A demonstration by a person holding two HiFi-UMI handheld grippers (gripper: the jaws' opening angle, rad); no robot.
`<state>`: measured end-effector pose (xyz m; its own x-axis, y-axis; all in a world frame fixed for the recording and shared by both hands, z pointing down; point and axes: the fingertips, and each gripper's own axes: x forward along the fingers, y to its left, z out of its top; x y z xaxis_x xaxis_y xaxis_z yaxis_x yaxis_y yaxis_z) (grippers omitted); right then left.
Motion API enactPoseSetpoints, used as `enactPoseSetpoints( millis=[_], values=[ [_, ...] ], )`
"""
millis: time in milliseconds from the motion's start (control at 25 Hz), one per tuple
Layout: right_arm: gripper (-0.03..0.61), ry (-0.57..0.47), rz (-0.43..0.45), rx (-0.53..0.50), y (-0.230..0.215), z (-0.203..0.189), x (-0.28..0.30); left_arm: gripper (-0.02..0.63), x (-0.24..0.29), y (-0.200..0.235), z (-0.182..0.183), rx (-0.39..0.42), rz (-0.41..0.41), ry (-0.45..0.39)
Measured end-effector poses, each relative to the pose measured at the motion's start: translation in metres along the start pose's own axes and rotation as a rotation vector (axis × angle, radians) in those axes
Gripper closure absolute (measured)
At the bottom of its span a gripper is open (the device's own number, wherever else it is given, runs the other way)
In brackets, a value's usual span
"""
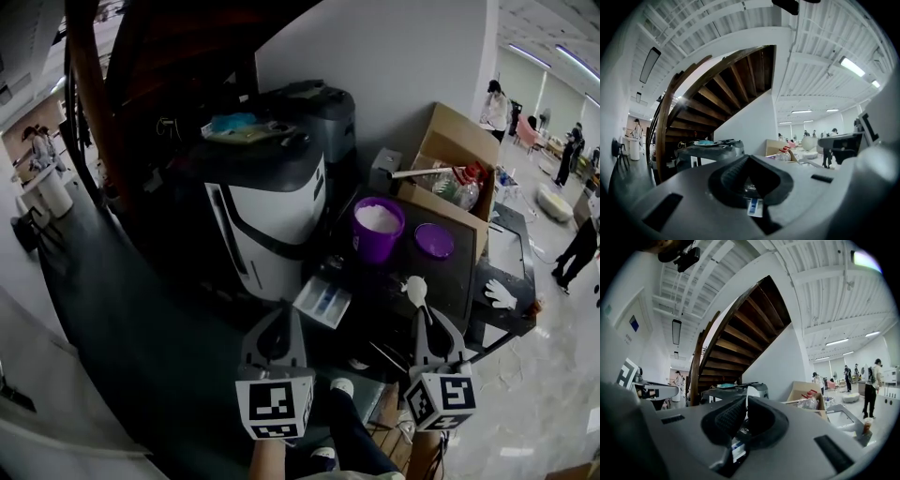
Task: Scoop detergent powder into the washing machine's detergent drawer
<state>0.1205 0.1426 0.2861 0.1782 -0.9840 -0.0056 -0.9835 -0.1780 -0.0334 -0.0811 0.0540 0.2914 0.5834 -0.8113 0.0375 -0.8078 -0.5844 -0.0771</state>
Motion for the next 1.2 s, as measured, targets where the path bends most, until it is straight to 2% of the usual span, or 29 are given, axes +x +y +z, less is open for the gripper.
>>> enactPoseSetpoints(
  millis=[280,720,960,1200],
  values=[
    [0.557,-0.016,0.033,-0.01,-0.024,0.004,0.071,0.612,0.062,0.01,0.003,0.008,0.034,0.003],
    [0.557,0.009,0.083,-0.015,-0.078,0.013,0.208,0.612,0.194,0.029,0.017,-0.013,0.108,0.007],
    [0.557,0.05,0.115,-0.012,-0.103,-0.004,0.266,0.612,0.25,0.033,0.008,-0.017,0.136,0.029],
    [0.557,0.098,0.13,-0.008,-0.118,-0.021,0.297,0.612,0.279,0.033,-0.003,-0.02,0.148,0.056]
  ],
)
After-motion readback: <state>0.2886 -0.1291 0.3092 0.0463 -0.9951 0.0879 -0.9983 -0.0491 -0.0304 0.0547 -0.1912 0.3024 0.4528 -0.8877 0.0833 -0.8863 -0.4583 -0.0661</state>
